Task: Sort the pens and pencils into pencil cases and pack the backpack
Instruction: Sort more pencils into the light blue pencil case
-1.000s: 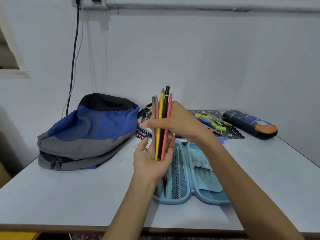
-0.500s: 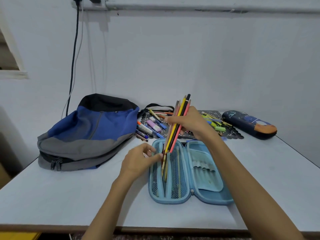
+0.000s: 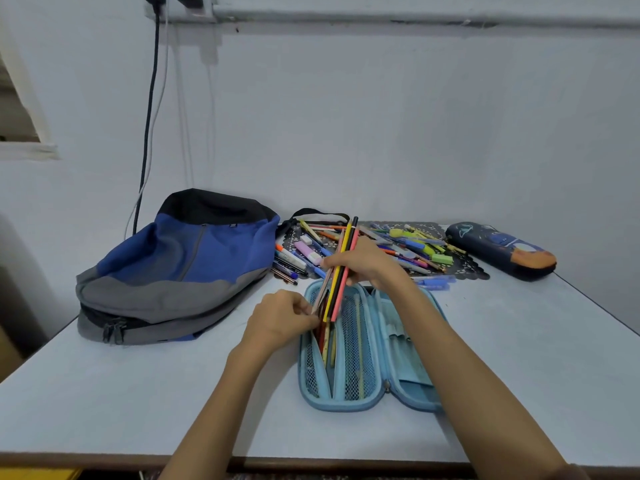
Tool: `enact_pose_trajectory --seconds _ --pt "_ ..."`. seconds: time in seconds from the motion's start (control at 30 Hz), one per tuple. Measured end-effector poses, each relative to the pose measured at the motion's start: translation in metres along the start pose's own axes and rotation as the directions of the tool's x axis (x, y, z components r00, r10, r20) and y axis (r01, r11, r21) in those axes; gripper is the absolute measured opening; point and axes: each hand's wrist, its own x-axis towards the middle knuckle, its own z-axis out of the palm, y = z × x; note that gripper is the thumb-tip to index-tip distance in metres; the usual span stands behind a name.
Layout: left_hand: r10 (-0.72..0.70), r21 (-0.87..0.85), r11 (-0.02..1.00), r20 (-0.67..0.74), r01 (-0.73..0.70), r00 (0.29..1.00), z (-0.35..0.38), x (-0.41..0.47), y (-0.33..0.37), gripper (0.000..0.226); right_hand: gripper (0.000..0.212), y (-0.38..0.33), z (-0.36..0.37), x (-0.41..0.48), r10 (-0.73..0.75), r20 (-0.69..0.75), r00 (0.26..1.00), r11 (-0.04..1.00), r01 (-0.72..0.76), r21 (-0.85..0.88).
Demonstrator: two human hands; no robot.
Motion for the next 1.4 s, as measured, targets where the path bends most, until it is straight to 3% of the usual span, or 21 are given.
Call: enact_pose_trajectory --seconds 0.2,0.3,0.4,0.67,0.87,1.07,1.27,1.4 --pt "-0.037 -0.254 0.965 0.091 0.060 0.995 -0.003 0.001 -0.012 0.012 0.018 0.003 -0.003 0.003 0.076 0.031 0.997 0.997 -0.075 -0.033" --pt "-0.040 -0.271 0.961 0.060 0.055 0.997 0.001 0.002 -0.010 0.015 0.018 0.007 0.006 0.002 0.125 0.092 0.988 0.992 -0.121 -0.046" --pt "-0.063 -0.293 0.953 0.034 0.070 0.997 0.000 0.000 -0.006 0.002 0.020 0.014 0.017 0.003 0.166 0.146 0.975 0.986 -0.163 -0.035" --pt "-0.076 -0.324 0.944 -0.013 0.067 0.997 0.002 -0.001 -0.007 0.024 0.021 0.021 0.025 -0.002 0.182 0.258 0.949 0.983 -0.175 -0.051" --pt "-0.074 -0.319 0.945 -0.011 0.067 0.997 0.002 -0.001 -0.007 0.017 0.020 0.015 0.014 -0.009 0.225 0.398 0.890 0.970 -0.243 -0.006" --pt "-0.077 -0.317 0.946 -0.027 0.065 0.997 0.004 0.001 -0.009 0.008 0.010 0.012 0.000 -0.011 0.233 0.393 0.890 0.970 -0.243 -0.027" --pt "-0.083 -0.288 0.956 -0.052 0.065 0.995 0.007 0.003 -0.011 0.005 0.025 0.009 -0.004 -0.012 0.237 0.344 0.908 0.971 -0.227 -0.070" --pt "-0.080 -0.267 0.962 -0.056 0.062 0.995 0.008 0.004 -0.011 0.006 0.024 0.005 -0.007 -0.010 0.222 0.295 0.929 0.974 -0.200 -0.106"
